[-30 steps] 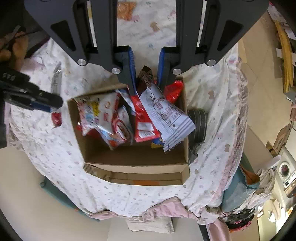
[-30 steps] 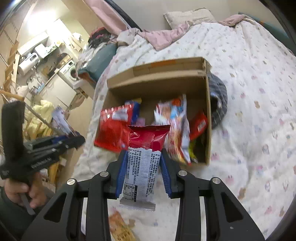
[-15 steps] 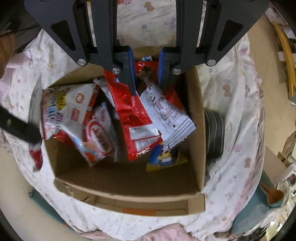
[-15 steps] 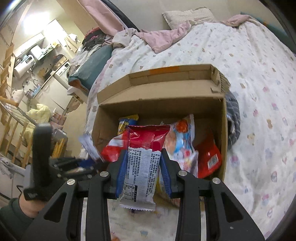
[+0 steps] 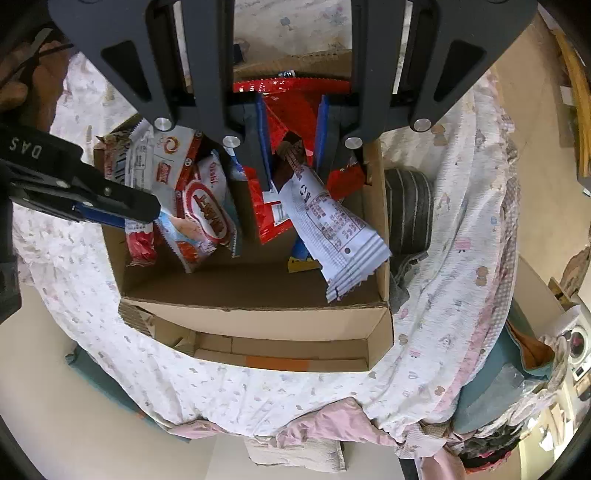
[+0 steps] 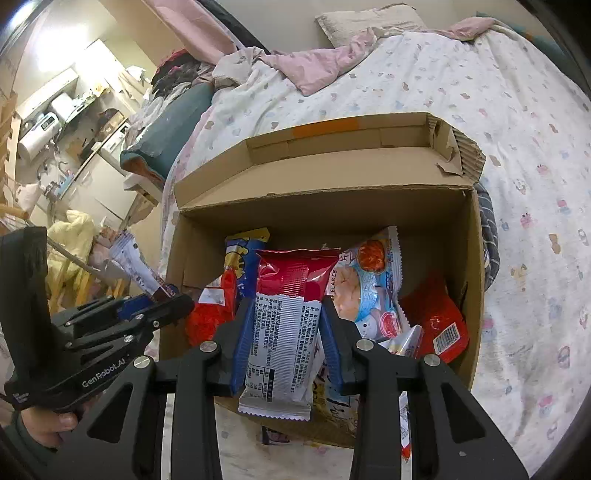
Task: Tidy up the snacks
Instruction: 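Carry both bars into the box and open both grippers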
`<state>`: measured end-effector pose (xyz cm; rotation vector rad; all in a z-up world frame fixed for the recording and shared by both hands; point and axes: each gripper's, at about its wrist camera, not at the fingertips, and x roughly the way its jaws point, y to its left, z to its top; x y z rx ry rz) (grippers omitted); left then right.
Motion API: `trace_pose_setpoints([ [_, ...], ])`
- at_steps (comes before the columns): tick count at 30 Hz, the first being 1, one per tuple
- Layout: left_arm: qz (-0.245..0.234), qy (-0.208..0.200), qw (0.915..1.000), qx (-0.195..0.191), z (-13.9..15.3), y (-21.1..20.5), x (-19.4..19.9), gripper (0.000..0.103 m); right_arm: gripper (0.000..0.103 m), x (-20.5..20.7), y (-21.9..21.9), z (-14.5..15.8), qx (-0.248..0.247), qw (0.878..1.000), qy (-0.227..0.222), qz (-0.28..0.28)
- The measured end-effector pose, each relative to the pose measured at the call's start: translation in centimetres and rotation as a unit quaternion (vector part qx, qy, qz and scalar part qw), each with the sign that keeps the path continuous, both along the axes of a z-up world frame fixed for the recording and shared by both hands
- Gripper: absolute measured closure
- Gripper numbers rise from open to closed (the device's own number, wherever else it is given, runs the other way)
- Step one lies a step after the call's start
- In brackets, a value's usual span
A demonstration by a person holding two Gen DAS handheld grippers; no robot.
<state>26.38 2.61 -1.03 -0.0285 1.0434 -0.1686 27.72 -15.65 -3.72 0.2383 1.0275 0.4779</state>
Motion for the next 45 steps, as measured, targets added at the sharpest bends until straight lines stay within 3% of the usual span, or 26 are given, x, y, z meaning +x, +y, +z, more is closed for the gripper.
trace_pose_setpoints([
  [18,-0.020,-0.004,0.9991,0.038,-0.4,-1.3,-0.7,0.082,0.064,0.4,0.0,-0.6,0.001,1.000,0.016,0.001],
  [19,-0.021,-0.004,0.9990,0.040,-0.3,-1.4,-0.8,0.079,0.064,0.4,-0.1,-0.6,0.006,1.000,0.015,0.000],
  [24,-0.012,-0.013,0.9990,0.042,-0.1,-1.6,-1.1,0.032,0.062,0.2,-0.4,-0.4,0.014,1.000,0.011,0.001],
  [25,-0.008,-0.013,0.9991,0.041,-0.1,-1.6,-1.1,0.031,0.058,0.2,-0.4,-0.3,0.017,1.000,0.010,0.000],
  [27,-0.008,-0.010,0.9994,0.031,-0.2,-1.4,-1.1,0.030,0.037,0.1,-0.7,-0.2,0.022,1.000,0.011,-0.003],
  [29,-0.003,-0.009,0.9995,0.029,-0.1,-1.3,-1.1,0.030,0.031,0.0,-1.0,-0.1,0.024,1.000,0.010,-0.008],
  [45,0.001,-0.005,0.9996,0.029,-0.4,-1.2,-1.5,0.030,0.031,-0.2,-1.4,0.2,0.019,1.000,0.012,-0.011],
])
